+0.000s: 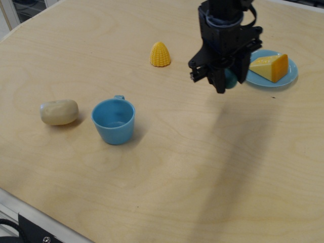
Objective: Put cucumber in cup
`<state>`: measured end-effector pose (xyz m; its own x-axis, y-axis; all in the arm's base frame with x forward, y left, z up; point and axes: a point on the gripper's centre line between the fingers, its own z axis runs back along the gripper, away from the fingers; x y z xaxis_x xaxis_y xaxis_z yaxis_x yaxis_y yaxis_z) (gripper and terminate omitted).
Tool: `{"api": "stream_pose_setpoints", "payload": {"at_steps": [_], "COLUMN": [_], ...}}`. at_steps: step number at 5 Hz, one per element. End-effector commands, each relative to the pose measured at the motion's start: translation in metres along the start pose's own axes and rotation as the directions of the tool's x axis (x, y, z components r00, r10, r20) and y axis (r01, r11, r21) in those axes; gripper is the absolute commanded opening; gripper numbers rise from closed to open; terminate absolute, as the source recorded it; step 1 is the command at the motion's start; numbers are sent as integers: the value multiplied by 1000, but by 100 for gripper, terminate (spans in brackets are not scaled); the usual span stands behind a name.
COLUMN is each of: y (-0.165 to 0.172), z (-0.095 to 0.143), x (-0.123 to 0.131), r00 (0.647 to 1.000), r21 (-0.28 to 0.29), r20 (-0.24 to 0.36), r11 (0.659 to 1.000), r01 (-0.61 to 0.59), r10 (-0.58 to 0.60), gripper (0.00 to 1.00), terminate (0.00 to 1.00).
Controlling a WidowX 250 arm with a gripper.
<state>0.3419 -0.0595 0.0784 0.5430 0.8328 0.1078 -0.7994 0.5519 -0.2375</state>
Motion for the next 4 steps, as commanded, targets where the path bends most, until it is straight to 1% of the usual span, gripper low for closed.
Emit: {"api": "stream_pose_setpoints", "payload": {"at_steps": [1, 2, 3, 4], "y": [64, 90, 115, 139], "z": [33, 34, 37, 42], "x": [-46, -52, -45, -27], "r00": [1000, 999, 1000, 993], "r21": [-8, 21, 27, 0], "r20": [-24, -12, 10, 26], "r11": [1000, 999, 999, 993], "r01": [-21, -40, -22, -116], "r10": [20, 40, 22, 116], "gripper": [0, 0, 0, 0], "terminate": [0, 0, 0, 0]}}
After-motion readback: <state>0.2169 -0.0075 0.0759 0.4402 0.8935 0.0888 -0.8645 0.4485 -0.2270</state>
